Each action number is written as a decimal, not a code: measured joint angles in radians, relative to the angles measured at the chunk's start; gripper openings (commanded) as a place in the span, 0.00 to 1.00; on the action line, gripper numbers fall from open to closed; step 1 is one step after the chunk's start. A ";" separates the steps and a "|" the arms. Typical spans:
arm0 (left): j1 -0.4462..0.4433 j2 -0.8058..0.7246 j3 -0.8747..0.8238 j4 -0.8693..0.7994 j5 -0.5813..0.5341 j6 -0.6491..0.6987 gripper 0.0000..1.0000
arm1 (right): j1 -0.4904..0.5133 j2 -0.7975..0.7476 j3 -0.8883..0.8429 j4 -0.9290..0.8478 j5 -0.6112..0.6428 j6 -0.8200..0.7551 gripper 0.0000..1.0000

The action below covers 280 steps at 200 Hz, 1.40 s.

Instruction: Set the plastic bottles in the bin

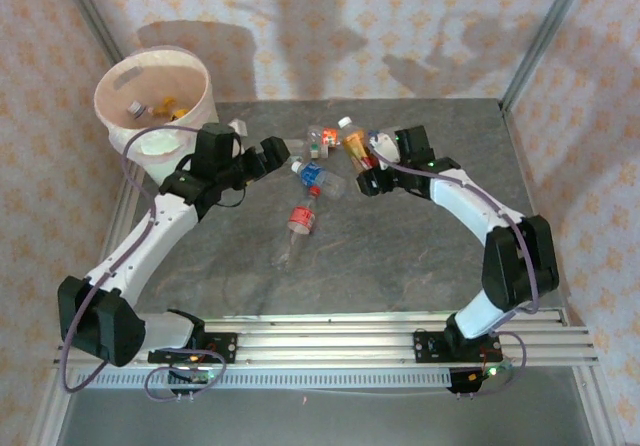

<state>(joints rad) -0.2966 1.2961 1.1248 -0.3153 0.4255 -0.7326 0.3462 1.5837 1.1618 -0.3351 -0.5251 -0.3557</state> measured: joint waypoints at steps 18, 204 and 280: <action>-0.011 0.010 0.000 0.075 0.078 -0.003 1.00 | 0.042 -0.005 0.000 0.046 -0.037 0.044 0.38; -0.062 0.123 0.109 0.093 0.118 0.046 0.93 | 0.220 0.014 0.062 0.177 -0.239 0.183 0.39; -0.062 0.171 0.131 0.068 0.064 0.026 0.90 | 0.269 0.047 0.133 0.045 -0.195 0.138 0.40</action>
<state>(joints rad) -0.3584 1.4670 1.2560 -0.2474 0.4900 -0.7071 0.6155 1.6310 1.2949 -0.2897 -0.7197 -0.2173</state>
